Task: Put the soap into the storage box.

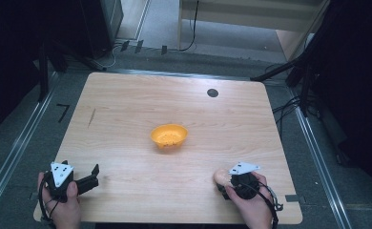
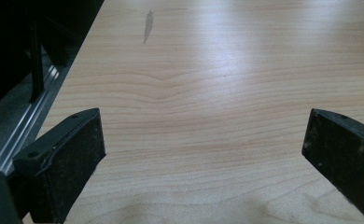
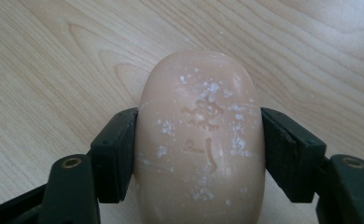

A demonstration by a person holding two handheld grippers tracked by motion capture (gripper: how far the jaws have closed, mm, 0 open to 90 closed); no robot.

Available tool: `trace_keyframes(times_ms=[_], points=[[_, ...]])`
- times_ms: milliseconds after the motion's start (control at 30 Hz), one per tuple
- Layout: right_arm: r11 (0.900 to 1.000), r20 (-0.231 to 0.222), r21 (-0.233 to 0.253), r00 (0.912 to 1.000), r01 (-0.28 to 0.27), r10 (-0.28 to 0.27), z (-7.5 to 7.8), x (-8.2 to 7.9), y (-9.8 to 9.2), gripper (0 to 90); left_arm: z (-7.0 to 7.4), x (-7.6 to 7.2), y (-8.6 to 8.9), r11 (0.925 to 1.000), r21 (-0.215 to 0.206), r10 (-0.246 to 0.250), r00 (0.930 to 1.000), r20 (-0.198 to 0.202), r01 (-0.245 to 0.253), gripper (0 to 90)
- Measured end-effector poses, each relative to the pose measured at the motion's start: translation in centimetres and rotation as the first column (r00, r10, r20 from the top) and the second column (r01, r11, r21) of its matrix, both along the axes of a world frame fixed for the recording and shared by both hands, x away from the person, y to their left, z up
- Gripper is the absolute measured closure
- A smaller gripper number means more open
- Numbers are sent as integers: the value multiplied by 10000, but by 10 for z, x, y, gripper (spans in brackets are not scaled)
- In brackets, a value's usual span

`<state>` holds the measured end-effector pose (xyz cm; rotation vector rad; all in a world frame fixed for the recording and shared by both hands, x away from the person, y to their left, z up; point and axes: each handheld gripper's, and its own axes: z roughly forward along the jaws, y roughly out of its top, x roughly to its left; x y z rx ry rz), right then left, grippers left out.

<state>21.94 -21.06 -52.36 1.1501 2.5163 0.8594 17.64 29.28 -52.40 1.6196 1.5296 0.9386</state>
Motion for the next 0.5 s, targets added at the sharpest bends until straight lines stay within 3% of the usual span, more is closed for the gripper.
trace_keyframes(times_ms=[433, 500], points=[[9956, 263, 69, 9953, -939, 937, 11, 16, -1, 336, 0, 0, 1, 10000, -13, -55, 10000, 5, 55, 0], [9920, 353, 41, 9915, -1258, 1256, 13, 19, 0, 336, 0, 0, 1, 10000, -15, -63, 10000, 3, 63, 0]])
